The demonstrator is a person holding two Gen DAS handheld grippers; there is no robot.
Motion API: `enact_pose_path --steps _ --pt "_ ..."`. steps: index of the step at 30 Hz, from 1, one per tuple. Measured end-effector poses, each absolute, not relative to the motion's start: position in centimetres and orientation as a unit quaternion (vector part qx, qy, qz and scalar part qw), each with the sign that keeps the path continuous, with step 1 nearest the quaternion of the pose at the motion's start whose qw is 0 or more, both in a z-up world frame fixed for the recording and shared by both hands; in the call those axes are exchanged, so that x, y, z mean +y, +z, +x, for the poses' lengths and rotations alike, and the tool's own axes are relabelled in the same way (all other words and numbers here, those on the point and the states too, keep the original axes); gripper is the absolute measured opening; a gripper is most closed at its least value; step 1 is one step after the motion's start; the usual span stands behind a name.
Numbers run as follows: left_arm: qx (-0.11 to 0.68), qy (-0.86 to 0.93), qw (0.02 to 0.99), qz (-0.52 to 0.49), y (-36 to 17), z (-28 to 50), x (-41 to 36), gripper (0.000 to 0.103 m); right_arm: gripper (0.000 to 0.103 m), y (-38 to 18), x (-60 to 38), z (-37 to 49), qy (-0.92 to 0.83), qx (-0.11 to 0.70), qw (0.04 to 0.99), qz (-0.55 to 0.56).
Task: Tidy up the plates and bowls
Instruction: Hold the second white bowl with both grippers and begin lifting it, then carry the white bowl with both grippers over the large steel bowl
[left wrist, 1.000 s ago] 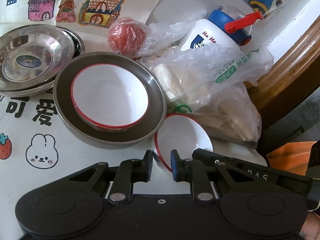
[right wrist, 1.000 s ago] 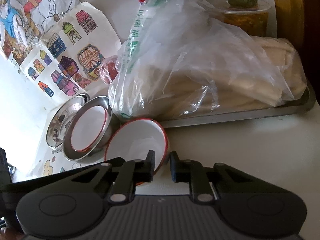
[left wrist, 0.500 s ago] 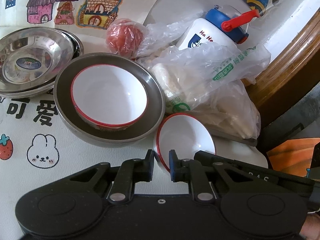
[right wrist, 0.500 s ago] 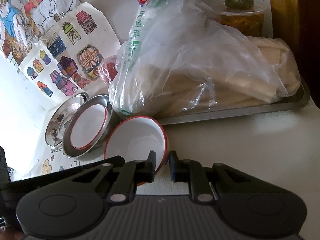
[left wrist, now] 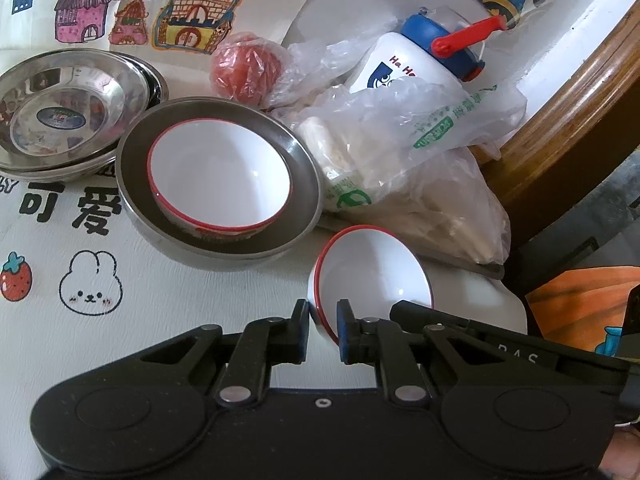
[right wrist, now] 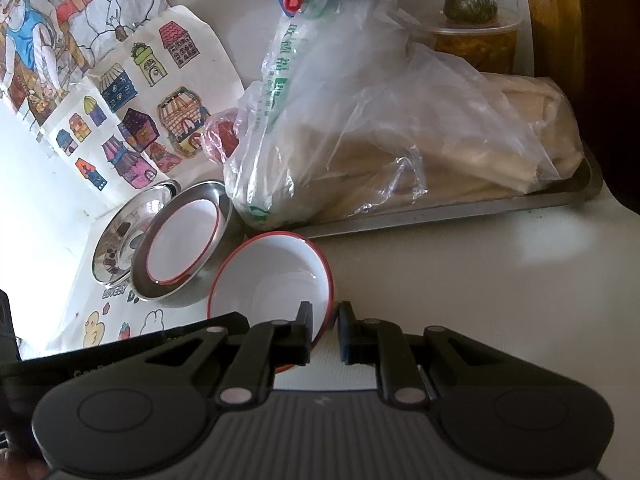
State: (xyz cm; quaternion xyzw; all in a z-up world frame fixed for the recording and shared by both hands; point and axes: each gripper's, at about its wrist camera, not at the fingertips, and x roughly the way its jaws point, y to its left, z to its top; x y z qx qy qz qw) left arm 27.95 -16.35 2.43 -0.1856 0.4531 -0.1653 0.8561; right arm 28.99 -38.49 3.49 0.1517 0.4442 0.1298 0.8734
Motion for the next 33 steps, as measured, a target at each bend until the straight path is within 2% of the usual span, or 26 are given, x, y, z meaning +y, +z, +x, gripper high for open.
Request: enact_pose_path --steps 33 --pt "0.431 -0.179 0.865 -0.184 4.1 23.8 -13.5 0.012 0.014 5.8 -36.2 24.6 0.133 0.428 0.882 0.145"
